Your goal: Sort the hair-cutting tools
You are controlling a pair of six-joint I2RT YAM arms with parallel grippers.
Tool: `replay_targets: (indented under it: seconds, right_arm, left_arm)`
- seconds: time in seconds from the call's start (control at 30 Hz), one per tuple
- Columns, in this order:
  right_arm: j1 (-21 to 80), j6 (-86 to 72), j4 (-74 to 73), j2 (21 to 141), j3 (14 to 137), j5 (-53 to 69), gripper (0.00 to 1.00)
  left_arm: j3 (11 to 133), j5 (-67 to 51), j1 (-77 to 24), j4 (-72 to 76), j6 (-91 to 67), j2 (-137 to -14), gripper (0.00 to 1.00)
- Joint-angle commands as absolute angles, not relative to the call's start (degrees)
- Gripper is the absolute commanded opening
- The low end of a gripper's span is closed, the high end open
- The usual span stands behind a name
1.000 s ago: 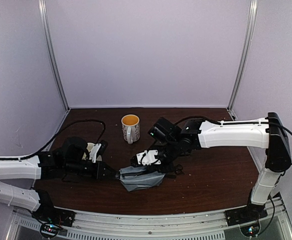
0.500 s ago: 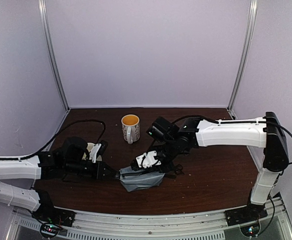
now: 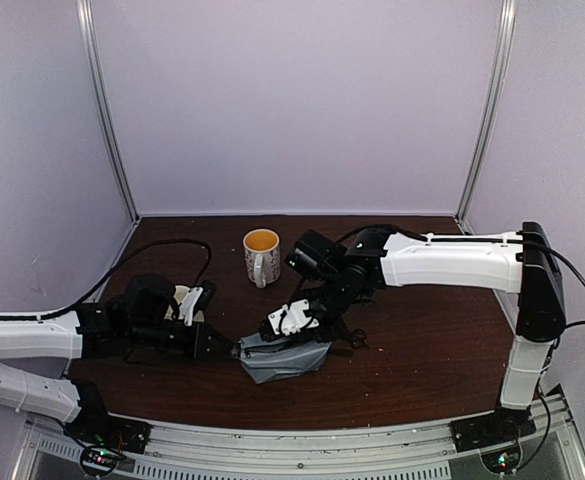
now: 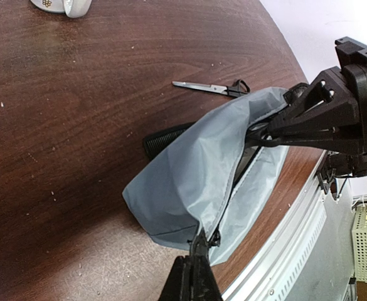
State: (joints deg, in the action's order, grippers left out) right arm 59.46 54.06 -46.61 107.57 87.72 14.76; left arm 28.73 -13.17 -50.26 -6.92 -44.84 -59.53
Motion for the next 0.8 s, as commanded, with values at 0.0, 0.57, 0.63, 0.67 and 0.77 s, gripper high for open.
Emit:
replay_targets:
  seconds: [0.0,0.57,0.63,0.67,0.77]
  right_arm:
    - [59.22,53.67,-48.87,109.95,86.62,13.69,0.0]
    - [54.42,39.57,-50.93,92.99,85.44,15.58,0.45]
    - [51.16,34.24,-49.13,93.12,83.07,18.22,0.47]
    - [49.68,32.16,-48.63,93.36,81.73,19.86,0.47]
    - [46.51,28.19,-47.26,94.3,77.49,20.49,0.47]
  left_arm:
    - [28.91,-13.89,-50.01,-4.95,-44.01,-59.69,0.0]
    - [28.39,-12.76,-49.92,-5.48,-43.53,-58.64,0.0]
    - [28.32,-12.95,-49.92,-5.05,-43.43,-58.84,0.0]
    - [28.3,-13.11,-49.92,-4.94,-43.35,-58.88,0.0]
    - [29.1,-14.68,-49.92,-6.03,-42.54,-58.1,0.0]
